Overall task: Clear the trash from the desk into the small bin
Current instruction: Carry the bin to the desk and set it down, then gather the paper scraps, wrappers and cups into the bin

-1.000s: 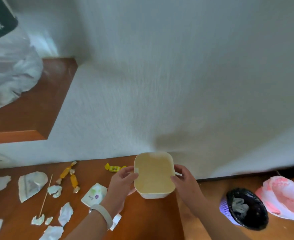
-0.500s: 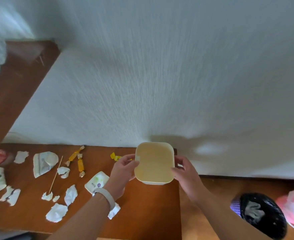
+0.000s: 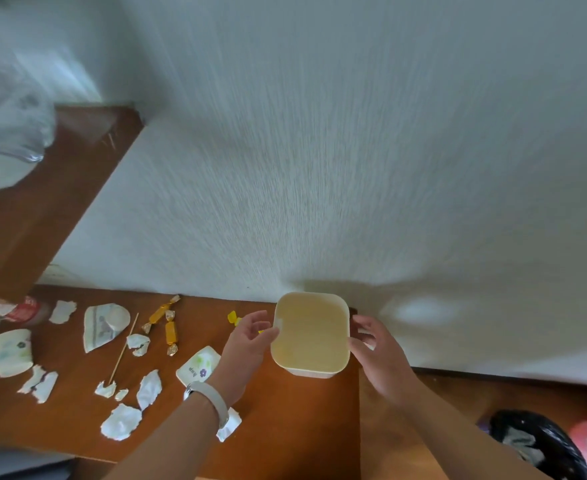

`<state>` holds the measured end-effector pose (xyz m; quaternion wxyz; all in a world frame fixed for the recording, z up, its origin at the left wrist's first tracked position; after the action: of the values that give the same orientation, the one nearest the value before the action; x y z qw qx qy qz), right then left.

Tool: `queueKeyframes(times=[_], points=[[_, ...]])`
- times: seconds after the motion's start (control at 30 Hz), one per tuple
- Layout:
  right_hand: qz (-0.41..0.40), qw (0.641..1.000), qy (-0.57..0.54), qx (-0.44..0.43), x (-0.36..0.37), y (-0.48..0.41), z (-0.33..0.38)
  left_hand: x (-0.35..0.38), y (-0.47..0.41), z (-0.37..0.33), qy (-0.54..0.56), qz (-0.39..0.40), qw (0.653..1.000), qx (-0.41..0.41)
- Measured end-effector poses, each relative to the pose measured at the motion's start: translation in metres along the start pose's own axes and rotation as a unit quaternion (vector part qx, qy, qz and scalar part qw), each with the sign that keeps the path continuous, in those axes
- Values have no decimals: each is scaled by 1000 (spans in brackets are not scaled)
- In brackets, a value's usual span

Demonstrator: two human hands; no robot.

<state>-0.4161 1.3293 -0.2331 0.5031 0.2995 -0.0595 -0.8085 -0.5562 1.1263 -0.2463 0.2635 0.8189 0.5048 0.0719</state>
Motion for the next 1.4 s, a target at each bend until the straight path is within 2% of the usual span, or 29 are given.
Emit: queueKeyframes(times=[0.13, 0.2, 0.27, 0.33, 0.47, 0.63, 0.83, 1.0, 1.17, 1.3, 1.4], points=[[-16, 984, 124, -125, -9, 11, 25, -18, 16, -9, -75, -67, 994, 52], [-18, 952, 211, -220, -6, 18, 43, -29, 28, -10, -135, -85, 984, 75], [-39, 902, 295, -314, 3, 27, 62, -39, 40, -7, -215, -87, 969, 91], [-37, 862, 334, -379, 18, 36, 77, -52, 54, -1, -277, -93, 951, 104], [-10, 829, 342, -443, 56, 53, 93, -79, 80, 18, -381, -115, 910, 117], [34, 801, 388, -455, 108, 68, 97, -119, 97, 48, -476, -105, 869, 82], [94, 776, 443, -440, 166, 69, 80, -180, 91, 91, -538, -100, 835, 56], [129, 790, 474, -365, 215, 70, 55, -236, 81, 130, -552, -89, 827, 59], [139, 808, 495, -289, 258, 66, 34, -272, 65, 168, -562, -36, 824, 62], [132, 822, 504, -229, 286, 72, 12, -285, 56, 191, -572, -3, 814, 107], [136, 816, 523, -206, 299, 77, -5, -286, 52, 191, -573, -1, 805, 152]])
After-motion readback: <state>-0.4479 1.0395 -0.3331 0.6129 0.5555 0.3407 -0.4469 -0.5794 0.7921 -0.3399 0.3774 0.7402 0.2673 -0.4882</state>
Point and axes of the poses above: each hand's wrist, its own y-axis away from the middle knuckle, its own x-axis out of the palm, z = x × y, the point moved 5 cm from there along -y, towards the middle knuckle, and after that the axes turned 5 degrees about y, right-handed, at the moved point
